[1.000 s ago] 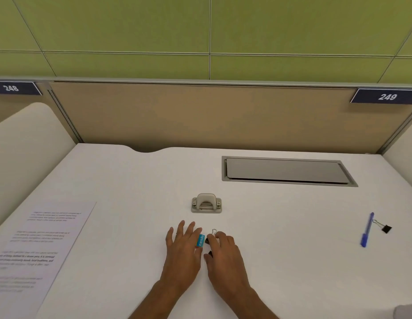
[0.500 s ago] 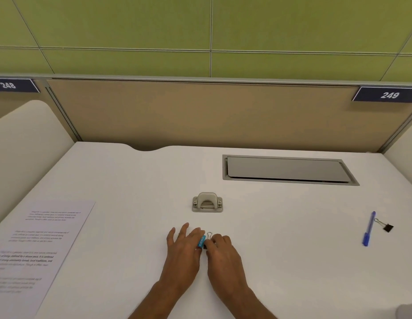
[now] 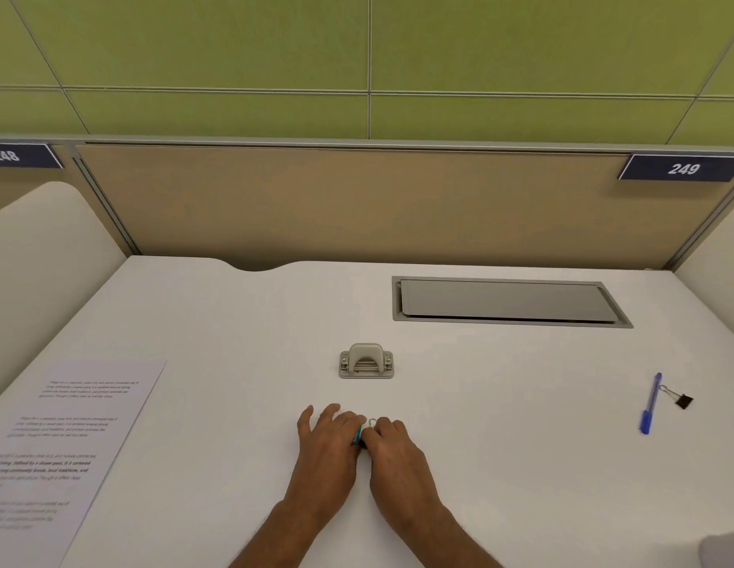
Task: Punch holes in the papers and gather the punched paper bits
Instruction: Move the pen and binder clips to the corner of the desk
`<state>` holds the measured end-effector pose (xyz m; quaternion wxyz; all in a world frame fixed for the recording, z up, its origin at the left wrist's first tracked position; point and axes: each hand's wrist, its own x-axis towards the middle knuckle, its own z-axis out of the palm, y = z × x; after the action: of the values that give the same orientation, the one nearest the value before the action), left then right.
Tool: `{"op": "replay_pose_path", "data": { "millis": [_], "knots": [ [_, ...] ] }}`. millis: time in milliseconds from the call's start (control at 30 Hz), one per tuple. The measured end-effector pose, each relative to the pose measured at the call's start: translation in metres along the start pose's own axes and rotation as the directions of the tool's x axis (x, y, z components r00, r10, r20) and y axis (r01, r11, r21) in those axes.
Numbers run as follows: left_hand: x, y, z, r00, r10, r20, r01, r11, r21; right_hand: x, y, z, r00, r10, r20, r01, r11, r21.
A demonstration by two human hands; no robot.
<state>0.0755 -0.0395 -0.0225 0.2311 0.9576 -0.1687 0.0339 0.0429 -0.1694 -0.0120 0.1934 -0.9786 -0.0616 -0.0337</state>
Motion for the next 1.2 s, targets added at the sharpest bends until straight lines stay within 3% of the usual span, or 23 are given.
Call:
{"op": "replay_pose_path", "data": {
  "millis": [167, 533, 867, 1100, 1200],
  "knots": [
    [0.000, 0.002, -0.003, 0.996, 0.053, -0.074, -0.049, 0.997, 0.057, 0.001, 0.000, 0.002, 0.997, 0.011, 0.070, -0.009, 0.999, -0.031],
    [-0.005, -0.001, 0.000, 0.997, 0.008, -0.078, 0.003, 0.989, 0.147, -0.005, -0.007, -0.004, 0.998, -0.006, -0.056, -0.001, 0.992, -0.123],
    [-0.003, 0.007, -0.013, 0.990, 0.018, -0.142, 0.004, 0.989, 0.149, -0.012, 0.000, -0.012, 0.984, -0.030, -0.175, 0.021, 0.999, -0.050],
    [0.004, 0.020, -0.020, 0.970, 0.105, -0.220, -0.078, 0.989, 0.127, -0.013, 0.009, -0.031, 0.973, -0.022, -0.230, 0.005, 0.997, -0.077],
    [0.009, 0.036, -0.030, 0.945, 0.227, -0.236, -0.196, 0.969, 0.148, -0.021, 0.017, -0.050, 0.953, -0.014, -0.302, -0.019, 0.994, -0.105]
  ]
}}
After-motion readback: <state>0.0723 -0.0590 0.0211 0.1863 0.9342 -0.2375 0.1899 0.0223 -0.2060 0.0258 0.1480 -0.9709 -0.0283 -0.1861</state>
